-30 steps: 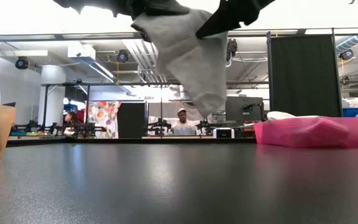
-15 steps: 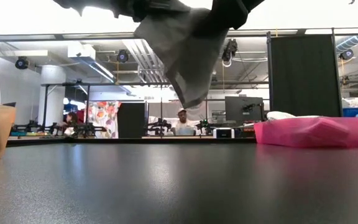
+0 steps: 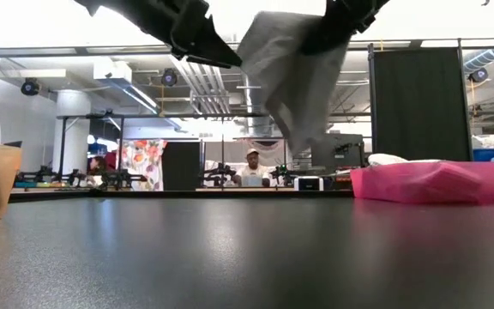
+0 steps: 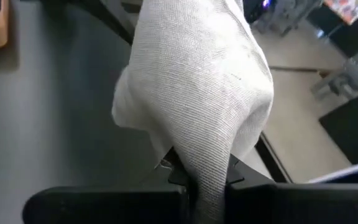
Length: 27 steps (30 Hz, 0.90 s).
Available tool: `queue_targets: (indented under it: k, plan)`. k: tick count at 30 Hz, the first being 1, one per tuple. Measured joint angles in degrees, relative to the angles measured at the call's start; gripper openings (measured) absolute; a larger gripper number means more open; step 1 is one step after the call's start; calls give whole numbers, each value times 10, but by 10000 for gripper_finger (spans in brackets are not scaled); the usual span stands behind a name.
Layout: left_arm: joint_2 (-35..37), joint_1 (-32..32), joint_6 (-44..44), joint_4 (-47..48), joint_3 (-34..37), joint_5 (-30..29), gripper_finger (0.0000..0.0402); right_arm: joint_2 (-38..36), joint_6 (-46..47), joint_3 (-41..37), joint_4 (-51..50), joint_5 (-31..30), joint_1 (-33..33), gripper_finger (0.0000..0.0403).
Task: Sort towels by color in basket
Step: Put the gray microfiber towel into the pink bin
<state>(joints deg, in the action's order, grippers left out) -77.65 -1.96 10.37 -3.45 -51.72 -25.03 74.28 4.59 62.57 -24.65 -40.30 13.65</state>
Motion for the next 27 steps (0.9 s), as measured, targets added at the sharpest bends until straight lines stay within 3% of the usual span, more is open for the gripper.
queue_targets:
  k: [6, 10, 17, 21, 27]
  plan:
    - [1, -1, 50, -9, 0, 190, 323, 6, 49, 0, -62, 13, -3, 10]
    - [1, -1, 79, -57, 0, 257, 322, 20, 59, -1, -68, 61, -10, 10]
    - [-3, 1, 101, -114, 0, 268, 322, 35, 61, -1, -61, 64, -14, 9]
    - [-35, 2, 89, -179, 0, 305, 322, 35, 57, -1, -39, 63, -18, 9]
    - [-94, 7, 82, -232, 0, 269, 322, 37, 44, -1, -17, 68, -19, 10]
